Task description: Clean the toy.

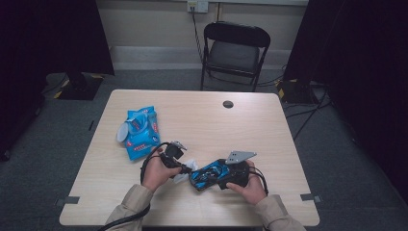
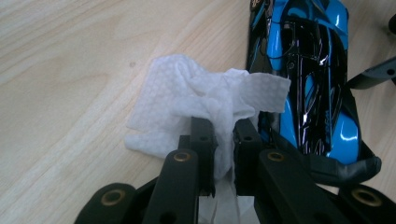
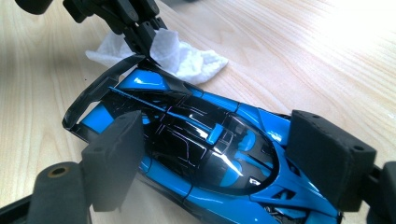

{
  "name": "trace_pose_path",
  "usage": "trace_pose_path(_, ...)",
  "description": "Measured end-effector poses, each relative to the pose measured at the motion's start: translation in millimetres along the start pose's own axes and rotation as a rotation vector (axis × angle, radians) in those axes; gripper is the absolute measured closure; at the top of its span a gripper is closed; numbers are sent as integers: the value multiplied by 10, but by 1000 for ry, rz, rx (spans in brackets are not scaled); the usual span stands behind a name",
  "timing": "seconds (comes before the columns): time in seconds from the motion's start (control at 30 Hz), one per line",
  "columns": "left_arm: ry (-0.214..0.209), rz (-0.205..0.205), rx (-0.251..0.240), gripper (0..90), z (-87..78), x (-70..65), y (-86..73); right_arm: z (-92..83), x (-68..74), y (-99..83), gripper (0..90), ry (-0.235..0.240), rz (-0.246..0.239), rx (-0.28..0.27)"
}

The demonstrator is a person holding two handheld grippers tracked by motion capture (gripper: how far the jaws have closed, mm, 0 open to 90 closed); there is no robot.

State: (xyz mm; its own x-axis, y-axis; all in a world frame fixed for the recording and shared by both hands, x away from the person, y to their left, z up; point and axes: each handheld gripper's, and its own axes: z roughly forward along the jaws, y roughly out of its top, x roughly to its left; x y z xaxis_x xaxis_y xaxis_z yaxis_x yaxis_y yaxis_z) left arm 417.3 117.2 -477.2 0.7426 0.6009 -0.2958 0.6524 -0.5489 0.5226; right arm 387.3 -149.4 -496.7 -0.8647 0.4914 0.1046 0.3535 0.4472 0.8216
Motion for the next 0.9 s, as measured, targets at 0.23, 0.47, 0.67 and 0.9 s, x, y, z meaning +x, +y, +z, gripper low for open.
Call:
trace_pose_path(0.23, 25, -19, -73, 821, -121, 65, 156, 1, 1, 0, 187, 0, 0, 0)
trace_pose_path(0.47, 9, -9, -109, 821, 1, 11, 500, 1, 1, 0, 187, 1, 0, 0)
trace_pose_path(0.67, -14, 2, -118, 820, 260, -62, 767, 0, -3, -4, 187, 2, -2, -3)
trace_pose_path(0.9, -25, 1, -89, 821, 544, -114, 890, -1, -5, -6, 187, 3, -2, -5)
